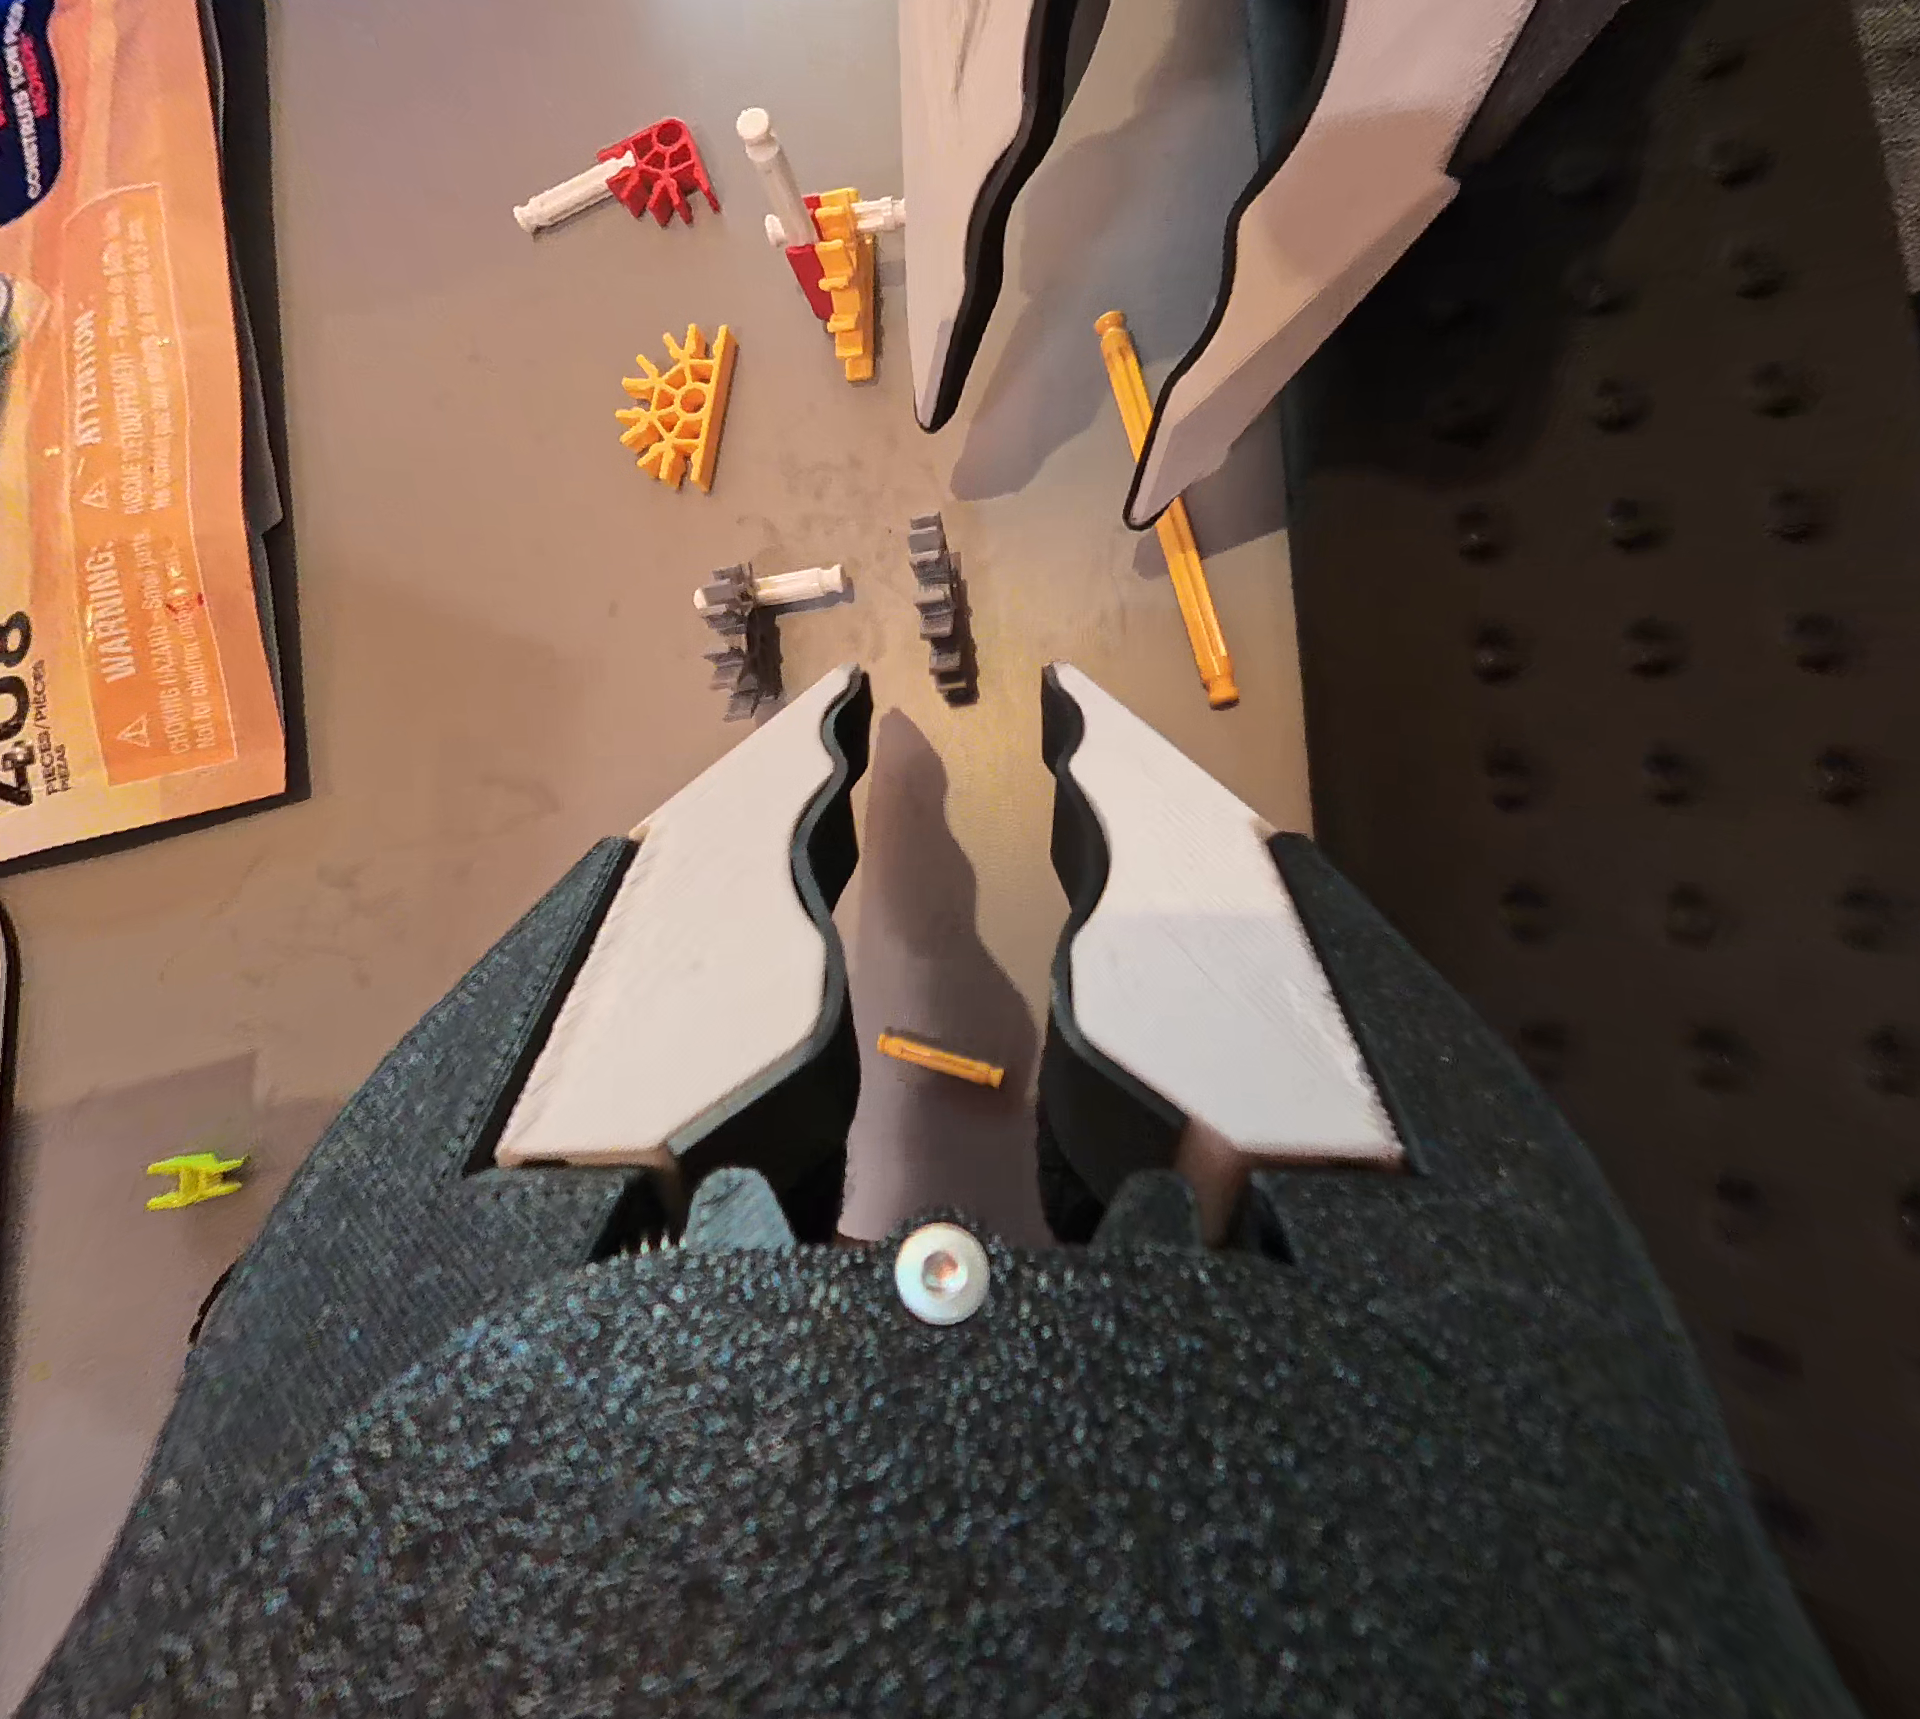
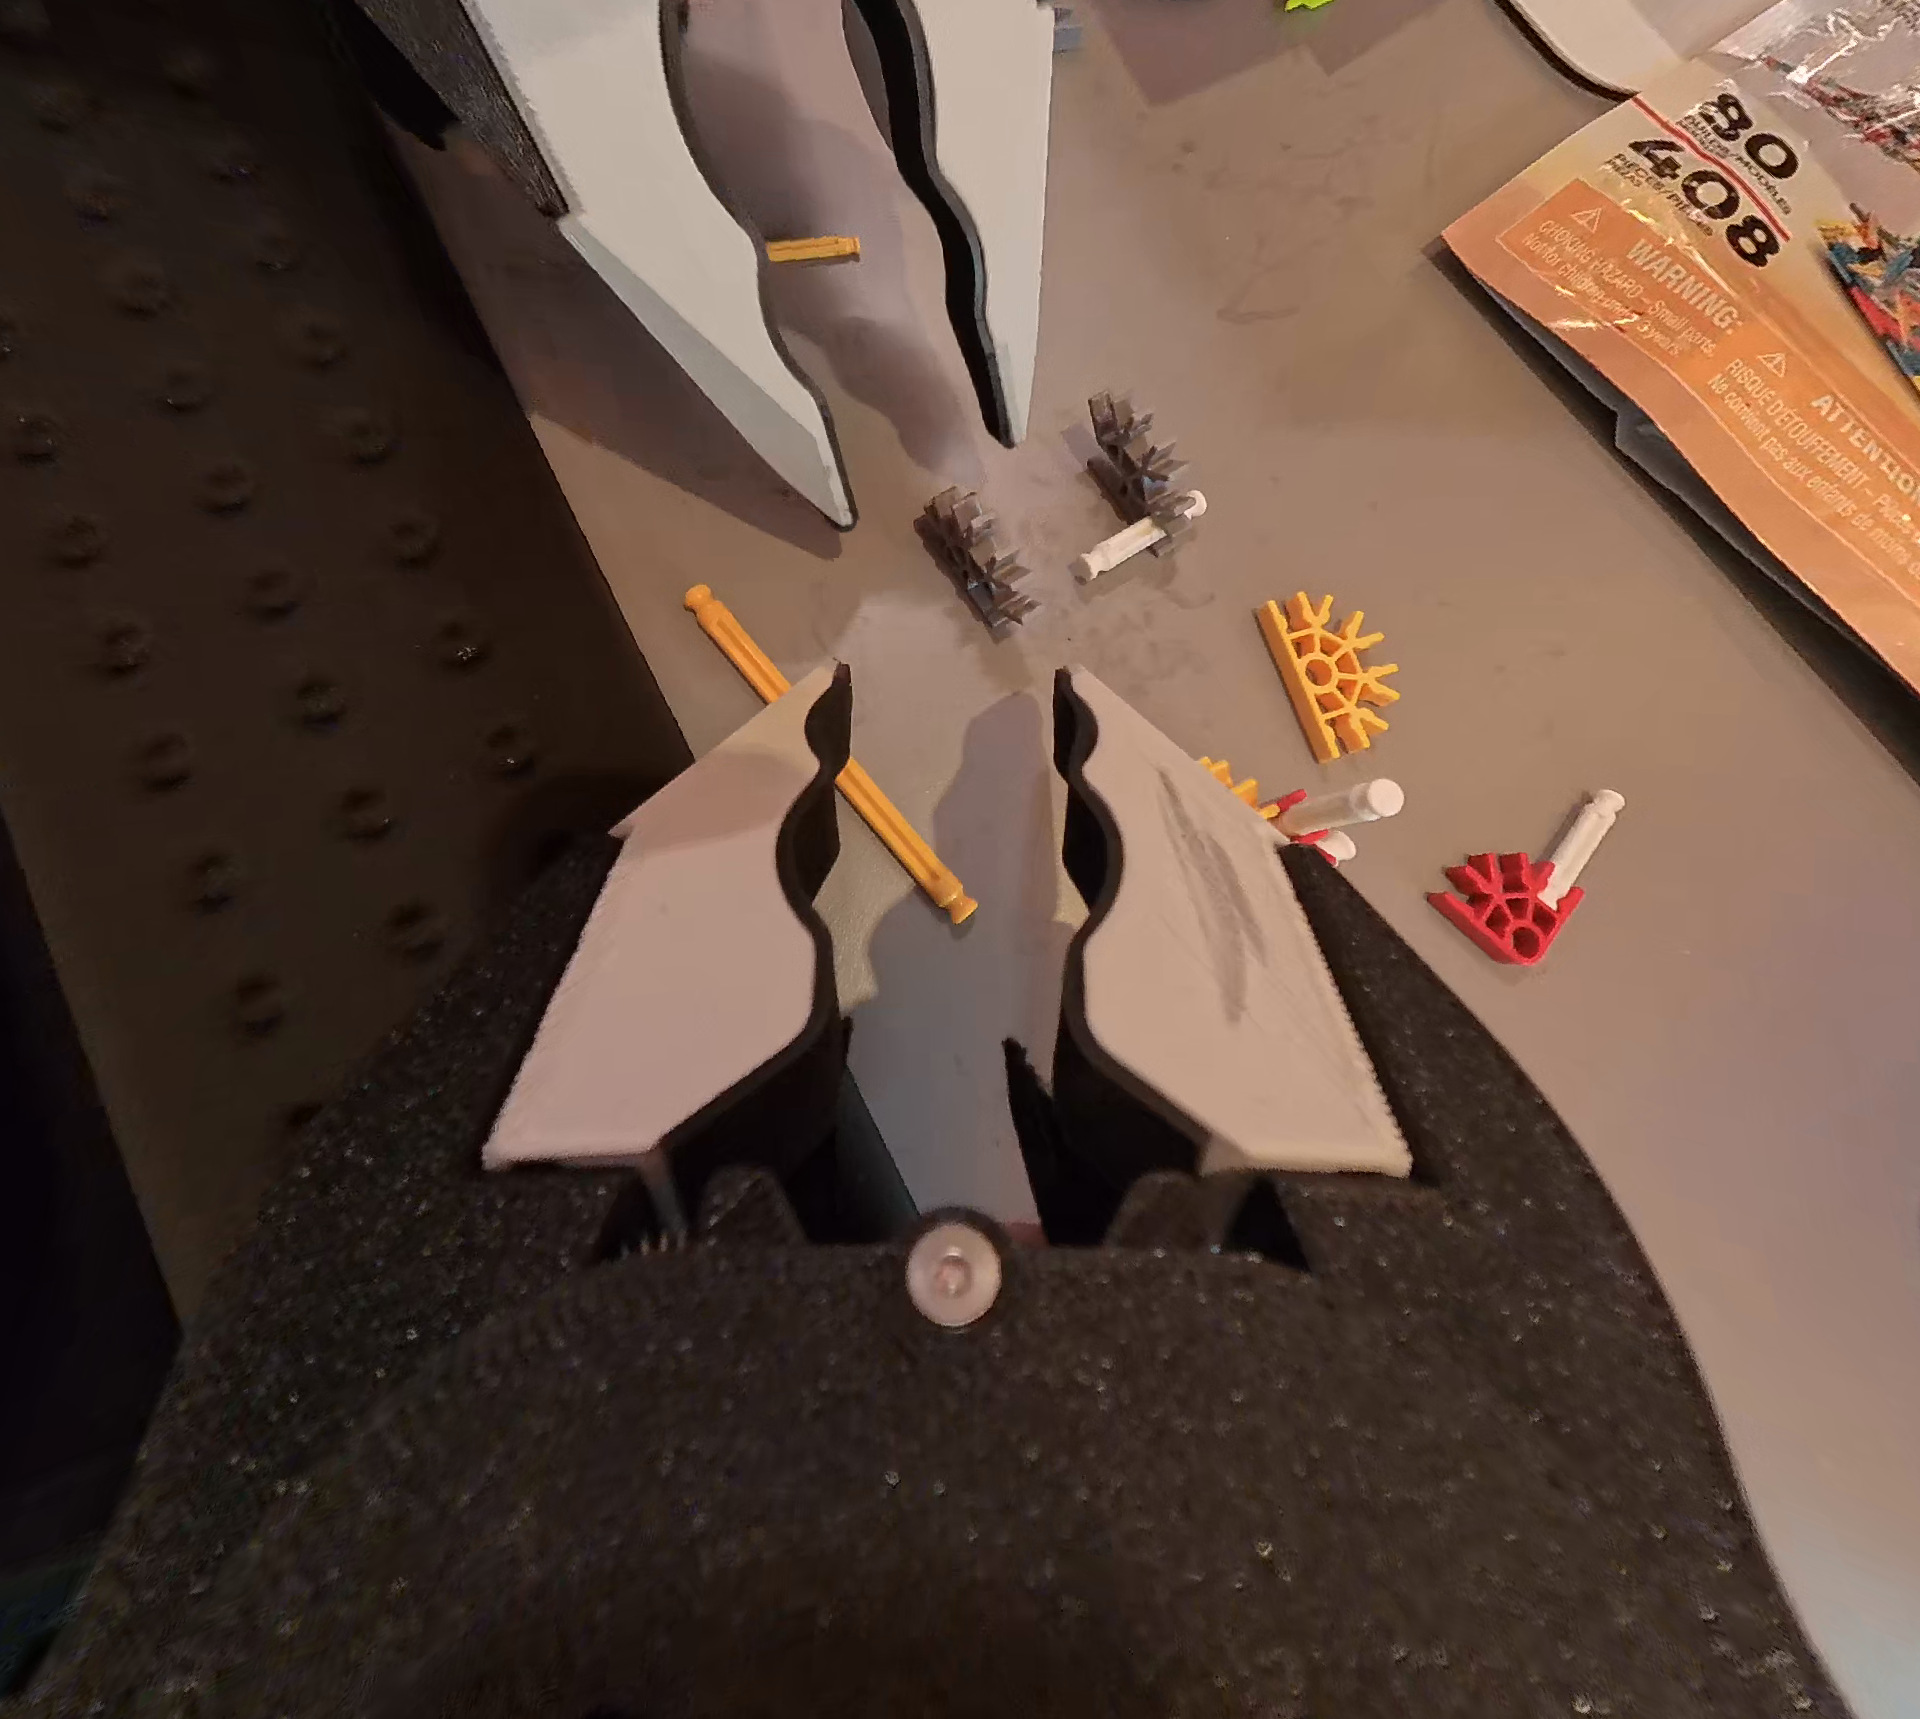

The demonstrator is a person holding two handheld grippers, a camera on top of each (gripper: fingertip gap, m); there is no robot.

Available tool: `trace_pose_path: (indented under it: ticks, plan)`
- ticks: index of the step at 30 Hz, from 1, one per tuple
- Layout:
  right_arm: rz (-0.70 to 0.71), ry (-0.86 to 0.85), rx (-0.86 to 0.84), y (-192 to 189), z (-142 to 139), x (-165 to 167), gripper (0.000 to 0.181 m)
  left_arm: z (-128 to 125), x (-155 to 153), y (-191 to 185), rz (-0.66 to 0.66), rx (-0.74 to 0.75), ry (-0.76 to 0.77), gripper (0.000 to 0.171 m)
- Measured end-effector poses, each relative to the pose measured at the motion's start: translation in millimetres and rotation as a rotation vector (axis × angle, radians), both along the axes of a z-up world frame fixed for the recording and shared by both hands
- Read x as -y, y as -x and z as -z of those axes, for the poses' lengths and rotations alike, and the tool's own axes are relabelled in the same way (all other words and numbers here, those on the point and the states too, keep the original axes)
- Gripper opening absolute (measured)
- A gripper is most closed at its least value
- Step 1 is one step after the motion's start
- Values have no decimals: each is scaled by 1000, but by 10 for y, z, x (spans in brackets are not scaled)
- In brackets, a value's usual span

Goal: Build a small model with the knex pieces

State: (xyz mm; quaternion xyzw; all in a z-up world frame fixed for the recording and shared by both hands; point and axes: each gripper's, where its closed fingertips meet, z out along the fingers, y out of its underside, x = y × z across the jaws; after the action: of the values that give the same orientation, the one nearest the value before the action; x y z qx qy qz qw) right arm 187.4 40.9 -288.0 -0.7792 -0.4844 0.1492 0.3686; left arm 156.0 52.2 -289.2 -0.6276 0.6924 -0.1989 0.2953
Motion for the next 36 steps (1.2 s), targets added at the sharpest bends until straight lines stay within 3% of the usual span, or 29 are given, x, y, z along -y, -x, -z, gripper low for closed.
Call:
trace_pose_path:
  ticks: [11, 19, 36]
  plan:
    - [-7, 1, -14, 4, -15, 9, 38, 130, 0, -105, -7, -34, -23, 22]
    - [-11, -3, -29, 5, -37, 17, 38, 122, 9, -60, -8, -39, -13, 29]
    - [-12, -7, -25, 6, -33, 21, 38, 128, 20, -102, -5, -34, -20, 23]
